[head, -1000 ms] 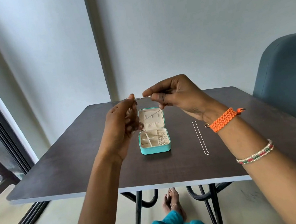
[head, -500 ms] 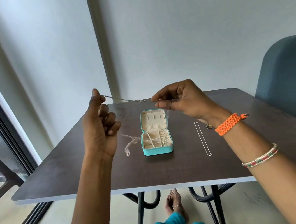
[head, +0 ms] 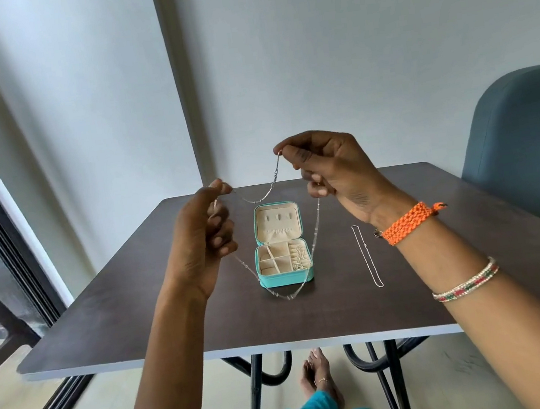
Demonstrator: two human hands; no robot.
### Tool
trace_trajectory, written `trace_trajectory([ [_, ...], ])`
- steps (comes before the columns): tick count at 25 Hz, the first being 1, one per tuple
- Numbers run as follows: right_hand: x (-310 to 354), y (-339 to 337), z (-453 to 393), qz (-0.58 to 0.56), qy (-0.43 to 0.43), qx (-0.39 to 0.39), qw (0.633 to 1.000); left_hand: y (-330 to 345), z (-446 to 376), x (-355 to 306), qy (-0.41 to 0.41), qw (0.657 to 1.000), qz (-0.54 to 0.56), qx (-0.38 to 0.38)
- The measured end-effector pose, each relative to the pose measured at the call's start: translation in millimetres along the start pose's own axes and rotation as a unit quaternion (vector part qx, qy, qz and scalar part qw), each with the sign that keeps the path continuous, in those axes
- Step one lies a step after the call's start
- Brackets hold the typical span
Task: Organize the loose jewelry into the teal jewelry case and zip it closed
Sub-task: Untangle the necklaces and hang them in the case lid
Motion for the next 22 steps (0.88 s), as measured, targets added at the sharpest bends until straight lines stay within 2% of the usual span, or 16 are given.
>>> trace_trajectory([
  [4, 12.2, 14.7, -0.5, 0.130, -0.005, 0.010, 0.991, 25.5, -8.4, 0.2, -0.014, 0.982, -0.159, 0.097],
  [6, 14.7, 16.7, 0.3, 0.171, -0.012, -0.007, 0.985, 41.6, -8.9, -5.4, 0.017, 0.965, -0.231, 0.126],
  [9, 8.6, 7.2, 3.1, 0.210, -0.006, -0.047, 0.977, 44.0, -14.6, -22.9, 0.087, 0.961, -0.252, 0.074],
  [10, 4.0, 2.3, 5.1, 0.217, 0.006, -0.055, 0.975, 39.8, -19.0, -29.0, 0.106, 0.949, -0.293, 0.046],
  [13, -12.0, -11.9, 15.8, 0.212, 0.068, -0.055, 0.973, 25.9, -29.2, -43.9, 0.120, 0.861, -0.492, -0.037],
  [14, -17.5, -15.0, 19.6, 0.207, 0.094, -0.047, 0.973, 22.6, -30.2, -45.8, 0.116, 0.859, -0.496, -0.044],
  [15, -22.3, -16.2, 23.1, 0.198, 0.122, -0.034, 0.972, 22.9, -31.8, -45.6, 0.115, 0.875, -0.469, -0.029],
  [17, -27.3, -11.3, 26.1, 0.154, 0.155, 0.009, 0.976, 35.9, -35.9, -41.2, 0.110, 0.900, -0.421, 0.032],
  [20, -16.8, 3.7, 20.6, 0.094, 0.118, 0.057, 0.987, 60.0, -43.4, -35.9, 0.110, 0.894, -0.422, 0.099],
  [22, -1.6, 1.6, 14.0, 0.152, 0.062, 0.024, 0.986, 66.2, -47.5, -37.5, 0.113, 0.907, -0.390, 0.109],
])
Point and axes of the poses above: each hand's wrist, its own z-axis away from the middle knuckle, its own y-axis out of the palm, x = y × z, the point moved 7 cm from there along -z, towards the middle knuckle, and after that the axes turned 13 degrees about x, right-handed, at the moved point
